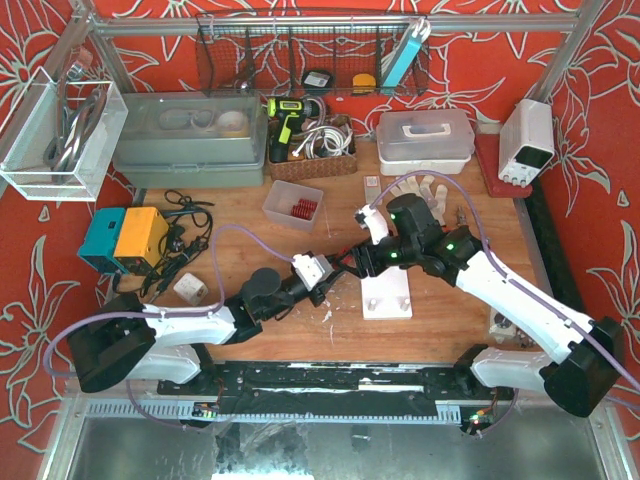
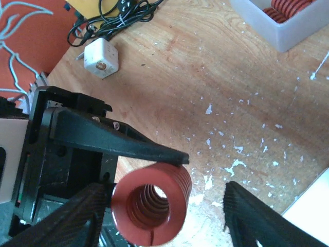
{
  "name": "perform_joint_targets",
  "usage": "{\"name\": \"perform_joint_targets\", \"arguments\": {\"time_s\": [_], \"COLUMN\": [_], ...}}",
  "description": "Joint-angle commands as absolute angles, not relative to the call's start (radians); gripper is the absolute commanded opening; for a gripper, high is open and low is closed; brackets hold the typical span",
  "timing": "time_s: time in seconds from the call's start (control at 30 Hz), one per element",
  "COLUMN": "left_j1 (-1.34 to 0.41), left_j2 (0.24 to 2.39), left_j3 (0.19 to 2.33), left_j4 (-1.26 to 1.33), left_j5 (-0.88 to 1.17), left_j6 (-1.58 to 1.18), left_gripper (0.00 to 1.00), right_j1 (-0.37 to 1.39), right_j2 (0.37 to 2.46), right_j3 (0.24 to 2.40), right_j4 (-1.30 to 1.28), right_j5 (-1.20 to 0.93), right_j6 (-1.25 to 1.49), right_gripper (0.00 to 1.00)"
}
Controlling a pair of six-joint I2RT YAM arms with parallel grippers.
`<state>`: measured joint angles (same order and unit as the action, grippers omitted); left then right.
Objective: Install the large spring
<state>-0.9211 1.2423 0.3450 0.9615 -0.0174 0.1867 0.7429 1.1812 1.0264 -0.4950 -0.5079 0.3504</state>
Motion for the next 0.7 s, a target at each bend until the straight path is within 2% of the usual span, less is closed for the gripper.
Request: {"name": "perform_joint_targets", "arguments": {"time_s": [0.0,0.17,0.3,0.37,0.4,0.43,0.5,0.53,0.57,0.67], "left_j1": [-0.937,-0.942,-0.942,-0.942,-0.942,-0.942,-0.942,-0.942,-0.942,-0.941], "left_j2": [1.242,1.235,1.231,1.230,1.231,1.233,1.235,1.236,1.236,1.228], "left_j3": [0.339,0.334,0.332,0.330,0.331,0.333,0.338,0.343,0.348,0.368], "left_j4": [1.049,1.052,1.054,1.052,1.049,1.043,1.019,1.001,0.980,0.902], "left_j5": [-0.002,-0.005,-0.020,-0.043,-0.066,-0.095,-0.155,-0.187,-0.208,-0.295], "left_j6": [0.220,0.231,0.229,0.222,0.212,0.199,0.167,0.149,0.136,0.080], "left_gripper": [0.00,0.00,0.01,0.17,0.30,0.42,0.61,0.68,0.83,1.00], "right_j1": [0.763,0.770,0.770,0.769,0.770,0.770,0.770,0.770,0.770,0.769], "right_j2": [1.193,1.208,1.205,1.195,1.188,1.183,1.153,1.131,1.107,1.022], "right_j3": [1.072,1.065,1.047,1.038,1.035,1.032,1.017,1.000,0.979,0.901], "right_j4": [-0.503,-0.500,-0.485,-0.480,-0.480,-0.480,-0.477,-0.465,-0.453,-0.439], "right_j5": [-0.489,-0.478,-0.489,-0.472,-0.459,-0.433,-0.351,-0.294,-0.222,0.026], "right_j6": [0.352,0.356,0.354,0.349,0.347,0.348,0.354,0.359,0.364,0.363], "right_gripper": [0.62,0.47,0.29,0.16,0.11,0.07,0.01,0.00,0.00,0.00]}}
